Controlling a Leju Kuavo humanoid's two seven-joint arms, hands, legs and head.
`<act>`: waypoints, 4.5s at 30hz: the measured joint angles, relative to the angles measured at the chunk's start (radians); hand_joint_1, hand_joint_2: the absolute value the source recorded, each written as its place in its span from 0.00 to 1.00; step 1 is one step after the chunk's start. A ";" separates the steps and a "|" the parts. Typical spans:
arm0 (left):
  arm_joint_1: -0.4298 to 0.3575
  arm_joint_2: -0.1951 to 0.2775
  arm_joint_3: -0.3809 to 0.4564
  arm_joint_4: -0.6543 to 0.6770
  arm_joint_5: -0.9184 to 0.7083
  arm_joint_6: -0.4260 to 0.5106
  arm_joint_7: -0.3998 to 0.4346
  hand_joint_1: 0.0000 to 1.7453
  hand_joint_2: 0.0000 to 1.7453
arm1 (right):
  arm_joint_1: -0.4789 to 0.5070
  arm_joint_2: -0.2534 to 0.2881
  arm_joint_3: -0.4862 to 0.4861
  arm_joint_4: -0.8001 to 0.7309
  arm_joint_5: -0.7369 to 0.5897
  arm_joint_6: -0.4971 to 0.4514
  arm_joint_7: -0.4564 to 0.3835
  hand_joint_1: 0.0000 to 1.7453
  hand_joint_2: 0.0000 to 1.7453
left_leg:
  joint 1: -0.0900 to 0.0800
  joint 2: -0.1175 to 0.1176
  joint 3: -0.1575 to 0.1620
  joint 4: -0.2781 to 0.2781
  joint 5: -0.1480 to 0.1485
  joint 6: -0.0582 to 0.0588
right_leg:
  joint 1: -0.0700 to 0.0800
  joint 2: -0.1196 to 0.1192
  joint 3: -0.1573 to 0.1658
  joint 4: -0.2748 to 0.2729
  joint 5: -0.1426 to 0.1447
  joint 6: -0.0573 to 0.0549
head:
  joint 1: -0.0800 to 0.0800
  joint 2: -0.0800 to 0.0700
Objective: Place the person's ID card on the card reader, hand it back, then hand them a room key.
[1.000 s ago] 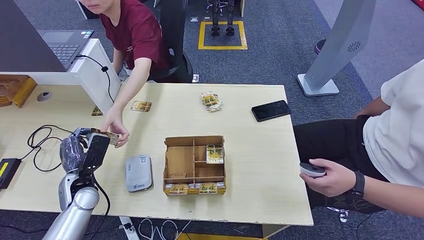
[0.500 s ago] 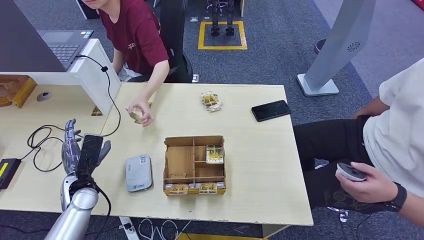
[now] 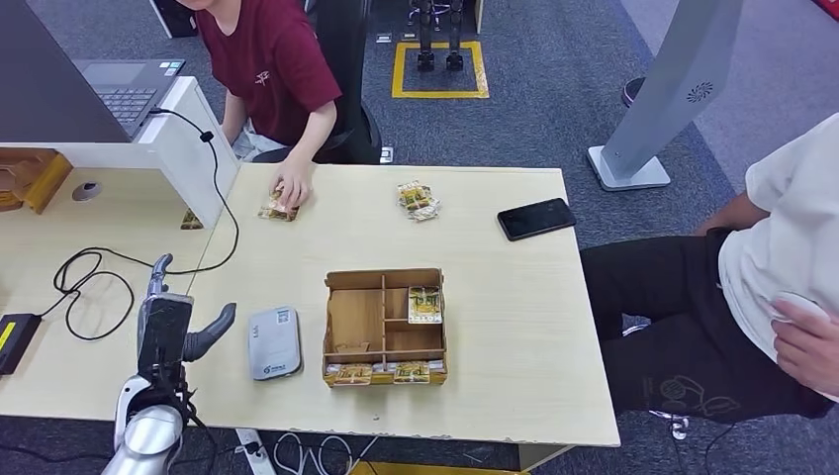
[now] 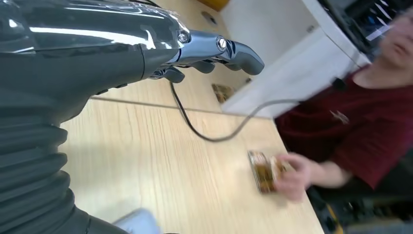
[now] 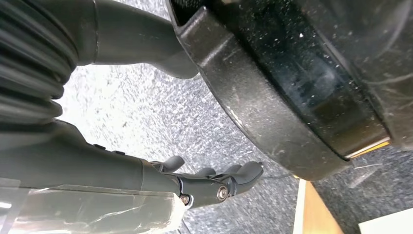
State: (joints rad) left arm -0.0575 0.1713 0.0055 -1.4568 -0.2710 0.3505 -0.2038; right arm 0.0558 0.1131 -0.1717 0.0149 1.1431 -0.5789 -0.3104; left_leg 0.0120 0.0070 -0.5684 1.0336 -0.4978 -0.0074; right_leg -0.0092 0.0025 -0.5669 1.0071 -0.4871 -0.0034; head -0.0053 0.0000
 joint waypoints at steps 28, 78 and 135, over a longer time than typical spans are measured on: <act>0.209 0.154 -0.629 -0.271 -0.958 0.319 0.093 0.00 1.00 | -0.006 0.022 -0.122 -0.002 0.105 0.031 0.075 0.00 1.00 | 0.000 -0.003 -0.001 0.000 -0.001 0.001 | 0.000 -0.004 0.001 -0.001 -0.001 0.000 | -0.001 0.000; 0.025 -0.073 -0.563 0.229 -1.137 0.320 0.301 0.00 1.00 | -0.033 0.023 -0.231 -0.005 0.291 0.049 0.101 0.00 1.00 | 0.000 -0.003 0.000 0.000 -0.001 0.001 | 0.000 -0.003 0.001 -0.001 0.000 0.001 | -0.002 0.000; 0.044 -0.098 -0.510 0.168 -0.873 0.228 0.161 1.00 1.00 | -0.042 0.031 -0.351 -0.005 0.406 0.046 0.115 0.00 1.00 | 0.000 -0.003 0.000 0.000 -0.001 0.001 | 0.000 -0.003 0.001 -0.001 0.000 0.001 | -0.002 0.000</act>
State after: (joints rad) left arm -0.0131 0.0734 -0.5044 -1.2887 -1.1445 0.5783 -0.0424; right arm 0.0140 0.1441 -0.5223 0.0095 1.5494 -0.5325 -0.1959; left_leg 0.0117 0.0041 -0.5687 1.0337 -0.4985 -0.0064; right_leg -0.0094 -0.0009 -0.5658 1.0065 -0.4875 -0.0028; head -0.0069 0.0000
